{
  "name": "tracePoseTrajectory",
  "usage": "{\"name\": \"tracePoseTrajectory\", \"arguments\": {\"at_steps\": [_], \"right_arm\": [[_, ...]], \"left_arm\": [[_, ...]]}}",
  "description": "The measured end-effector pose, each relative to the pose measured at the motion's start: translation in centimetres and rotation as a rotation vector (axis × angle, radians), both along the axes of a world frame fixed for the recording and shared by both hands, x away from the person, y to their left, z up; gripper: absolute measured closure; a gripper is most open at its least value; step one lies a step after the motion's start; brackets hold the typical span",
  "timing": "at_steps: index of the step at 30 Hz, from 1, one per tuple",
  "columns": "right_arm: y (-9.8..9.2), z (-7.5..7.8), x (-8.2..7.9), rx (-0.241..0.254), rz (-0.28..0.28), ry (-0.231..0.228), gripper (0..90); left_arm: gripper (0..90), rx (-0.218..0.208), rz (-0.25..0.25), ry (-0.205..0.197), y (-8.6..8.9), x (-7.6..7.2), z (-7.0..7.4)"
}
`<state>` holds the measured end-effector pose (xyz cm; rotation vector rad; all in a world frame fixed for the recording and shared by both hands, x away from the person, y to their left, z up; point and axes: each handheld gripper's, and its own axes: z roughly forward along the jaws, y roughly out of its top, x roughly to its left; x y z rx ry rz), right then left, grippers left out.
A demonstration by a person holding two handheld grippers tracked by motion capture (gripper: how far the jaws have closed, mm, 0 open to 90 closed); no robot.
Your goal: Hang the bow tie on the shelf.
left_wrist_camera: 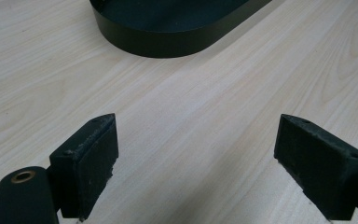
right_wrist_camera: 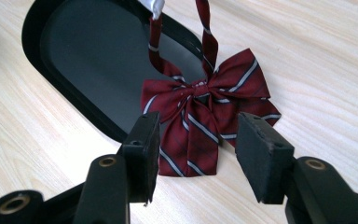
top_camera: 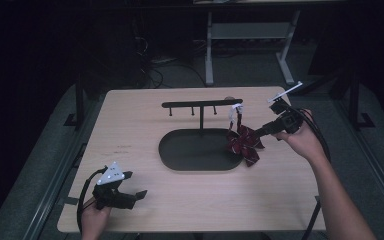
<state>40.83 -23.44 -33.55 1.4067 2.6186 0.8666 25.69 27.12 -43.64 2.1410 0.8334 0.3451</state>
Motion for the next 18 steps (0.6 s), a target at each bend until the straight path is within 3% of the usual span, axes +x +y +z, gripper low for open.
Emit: {"name": "tracePoseTrajectory", "arguments": {"at_steps": [18], "right_arm": [[-0.9, -1.3, -1.4, 0.028, -0.015, 0.004, 48.1]], "left_arm": [[13.5, -0.007, 0.006, -0.001, 0.0, -0.1, 0.0]]}}
